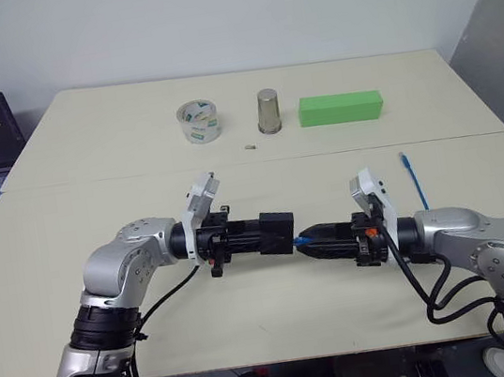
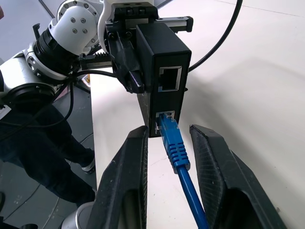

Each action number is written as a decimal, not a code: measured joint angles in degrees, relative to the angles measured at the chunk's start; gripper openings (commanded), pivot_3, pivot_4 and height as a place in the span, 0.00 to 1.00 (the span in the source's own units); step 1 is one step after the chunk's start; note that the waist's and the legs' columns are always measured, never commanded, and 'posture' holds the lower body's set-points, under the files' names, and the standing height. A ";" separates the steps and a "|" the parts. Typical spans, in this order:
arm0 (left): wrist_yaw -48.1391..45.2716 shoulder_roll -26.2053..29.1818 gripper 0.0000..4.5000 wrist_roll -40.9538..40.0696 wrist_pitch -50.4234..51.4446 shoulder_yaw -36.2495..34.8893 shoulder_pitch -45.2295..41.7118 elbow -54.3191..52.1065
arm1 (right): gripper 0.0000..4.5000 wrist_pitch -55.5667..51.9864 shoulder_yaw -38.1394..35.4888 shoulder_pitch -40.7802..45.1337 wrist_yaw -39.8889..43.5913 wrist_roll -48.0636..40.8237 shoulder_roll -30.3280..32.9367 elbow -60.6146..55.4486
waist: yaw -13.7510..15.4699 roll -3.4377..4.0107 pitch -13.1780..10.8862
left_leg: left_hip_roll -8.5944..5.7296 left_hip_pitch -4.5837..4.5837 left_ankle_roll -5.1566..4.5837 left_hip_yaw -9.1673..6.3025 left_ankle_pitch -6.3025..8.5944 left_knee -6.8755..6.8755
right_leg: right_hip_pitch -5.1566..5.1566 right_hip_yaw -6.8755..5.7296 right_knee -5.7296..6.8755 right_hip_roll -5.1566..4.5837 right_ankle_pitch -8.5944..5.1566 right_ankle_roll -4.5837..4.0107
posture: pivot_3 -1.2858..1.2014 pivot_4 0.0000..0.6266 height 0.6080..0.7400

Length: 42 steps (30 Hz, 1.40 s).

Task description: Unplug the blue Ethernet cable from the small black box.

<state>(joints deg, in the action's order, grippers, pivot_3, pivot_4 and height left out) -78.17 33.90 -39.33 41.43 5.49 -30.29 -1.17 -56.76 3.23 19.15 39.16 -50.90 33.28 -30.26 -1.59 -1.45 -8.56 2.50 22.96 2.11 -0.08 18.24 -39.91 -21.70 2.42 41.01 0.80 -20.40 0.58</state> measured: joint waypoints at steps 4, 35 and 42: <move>0.00 -0.05 0.18 0.00 -0.08 0.00 0.00 0.00 | 0.32 0.00 0.01 0.01 -0.35 0.00 -0.03 0.00 | 0.00 0.00 0.00 | 0.00 0.00 0.00 0.00 0.00 0.00 | 0.00 0.00 0.00 0.00 0.00 0.00 | 0.52 0.24 1.00; -2.70 3.11 0.18 3.50 -5.06 0.12 0.10 4.37 | 0.01 0.71 -0.12 -0.14 4.67 2.41 7.15 2.79 | 0.01 0.02 -0.05 | -0.01 0.01 -0.02 0.02 0.01 0.01 | 0.00 0.01 -0.04 0.00 0.00 0.00 | 0.52 0.24 1.00; -0.34 2.82 0.18 5.08 -6.90 -0.20 0.06 4.77 | 0.01 15.77 0.34 5.10 -5.46 20.31 2.79 21.52 | -0.07 0.07 -0.08 | -0.02 -0.02 0.01 0.09 -0.01 -0.01 | -0.02 0.07 0.01 0.00 0.00 0.00 | 0.52 0.24 1.00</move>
<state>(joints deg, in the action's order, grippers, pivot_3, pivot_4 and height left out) -78.50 36.72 -34.25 34.53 5.29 -30.24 3.61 -40.99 3.56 24.24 33.70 -30.58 36.07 -8.73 -1.66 -1.39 -8.64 2.48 22.93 2.13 0.01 18.23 -39.92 -21.72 2.49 41.01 0.80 -20.40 0.58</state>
